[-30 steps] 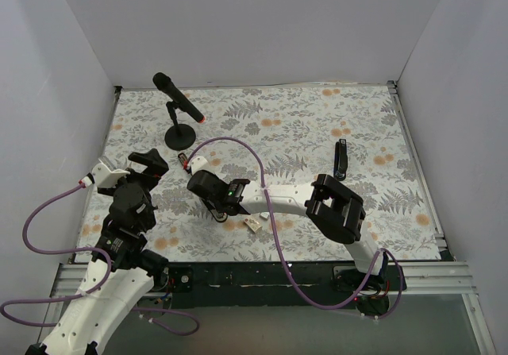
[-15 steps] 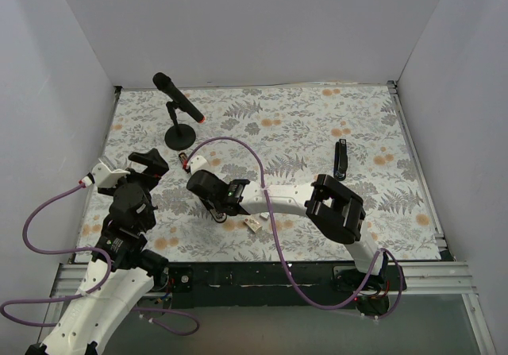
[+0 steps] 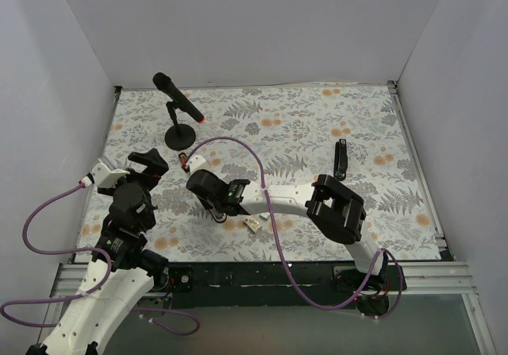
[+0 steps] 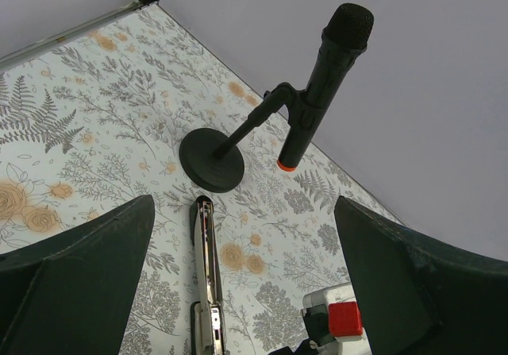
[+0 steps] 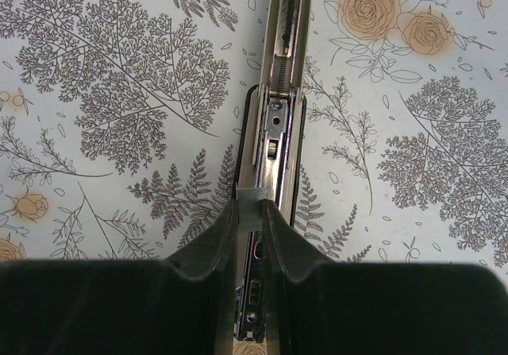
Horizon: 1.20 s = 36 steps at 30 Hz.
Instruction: Load the staples into the stapler
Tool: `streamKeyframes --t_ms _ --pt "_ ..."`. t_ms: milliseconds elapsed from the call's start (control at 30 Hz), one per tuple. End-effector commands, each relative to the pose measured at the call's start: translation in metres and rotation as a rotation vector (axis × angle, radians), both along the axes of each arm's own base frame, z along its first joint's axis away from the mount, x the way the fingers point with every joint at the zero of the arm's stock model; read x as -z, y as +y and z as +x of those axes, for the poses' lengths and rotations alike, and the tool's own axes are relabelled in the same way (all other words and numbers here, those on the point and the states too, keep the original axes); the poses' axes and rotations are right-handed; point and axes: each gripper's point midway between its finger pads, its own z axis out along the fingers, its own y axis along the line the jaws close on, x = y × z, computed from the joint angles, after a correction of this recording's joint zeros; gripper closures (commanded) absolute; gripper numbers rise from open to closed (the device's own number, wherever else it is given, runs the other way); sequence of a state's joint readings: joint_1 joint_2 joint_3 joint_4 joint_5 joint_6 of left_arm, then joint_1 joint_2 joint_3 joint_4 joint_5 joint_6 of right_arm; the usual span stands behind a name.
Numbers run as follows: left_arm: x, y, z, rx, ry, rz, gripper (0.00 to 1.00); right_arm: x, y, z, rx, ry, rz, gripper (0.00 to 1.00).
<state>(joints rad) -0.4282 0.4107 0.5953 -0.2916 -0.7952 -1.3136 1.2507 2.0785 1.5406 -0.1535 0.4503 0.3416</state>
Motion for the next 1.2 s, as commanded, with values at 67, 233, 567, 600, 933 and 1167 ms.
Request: streamKeyframes --t_ms 67,233,567,600,933,1167 --pt "0.005 0.001 0.000 -0.003 0.014 0.008 0.02 -0.030 0.006 0.004 0.028 -0.031 0.074 0.87" --pt "0.005 0.001 0.001 -0.003 0.014 0.009 0.02 -0.028 0.004 0.005 0.035 -0.037 0.064 0.87" --pt "0.006 0.001 0.000 -0.004 0.017 0.009 0.02 -0.019 0.000 0.007 0.047 -0.032 0.039 0.87" --pt "0.006 0.002 0.000 -0.006 0.017 0.009 0.02 -0.019 0.000 0.008 0.049 -0.032 0.038 0.87" --pt "0.005 0.001 0.000 -0.004 0.013 0.006 0.02 -0.011 -0.003 0.010 0.058 -0.023 0.021 0.87" --pt "0.006 0.002 0.000 -0.006 0.015 0.008 0.02 -0.007 -0.003 0.011 0.058 -0.016 0.016 0.87"
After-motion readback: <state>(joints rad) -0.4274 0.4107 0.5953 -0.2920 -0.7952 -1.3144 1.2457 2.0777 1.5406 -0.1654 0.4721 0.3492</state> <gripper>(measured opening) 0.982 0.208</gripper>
